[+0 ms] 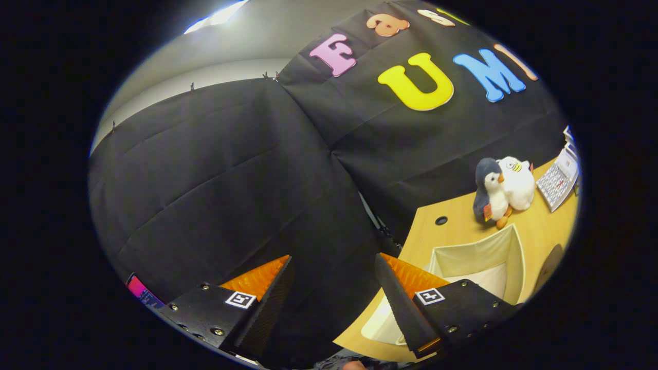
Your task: Open the storage box then place both shoes into the box .Put the left shoe in first, then the right shoe, with the right side of both shoes facing outward in a uniform manner.
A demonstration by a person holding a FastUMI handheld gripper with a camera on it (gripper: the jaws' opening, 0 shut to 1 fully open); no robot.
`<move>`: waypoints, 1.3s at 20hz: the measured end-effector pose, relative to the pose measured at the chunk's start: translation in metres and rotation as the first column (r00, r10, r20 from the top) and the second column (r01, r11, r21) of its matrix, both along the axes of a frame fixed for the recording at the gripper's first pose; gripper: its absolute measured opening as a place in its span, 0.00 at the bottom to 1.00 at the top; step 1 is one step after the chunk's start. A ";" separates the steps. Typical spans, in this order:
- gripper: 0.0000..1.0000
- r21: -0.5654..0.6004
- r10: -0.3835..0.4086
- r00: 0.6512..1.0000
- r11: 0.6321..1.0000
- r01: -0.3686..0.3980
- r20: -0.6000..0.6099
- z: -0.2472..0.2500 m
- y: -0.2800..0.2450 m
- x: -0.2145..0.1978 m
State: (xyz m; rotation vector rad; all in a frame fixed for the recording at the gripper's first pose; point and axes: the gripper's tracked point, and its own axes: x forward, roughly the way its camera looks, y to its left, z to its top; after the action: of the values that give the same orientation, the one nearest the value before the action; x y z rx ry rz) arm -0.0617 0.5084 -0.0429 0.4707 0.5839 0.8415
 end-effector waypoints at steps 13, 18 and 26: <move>0.97 -0.277 -0.211 0.956 0.924 0.263 0.203 -0.039 -0.233 0.087; 0.97 -0.387 -0.240 0.949 0.870 0.304 0.205 -0.083 -0.303 0.091; 0.98 -0.499 -0.256 0.961 0.823 0.271 0.100 -0.169 -0.360 0.069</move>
State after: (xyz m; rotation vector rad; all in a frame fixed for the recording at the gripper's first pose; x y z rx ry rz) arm 0.0073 0.1482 -0.2117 0.0468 0.6699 0.3984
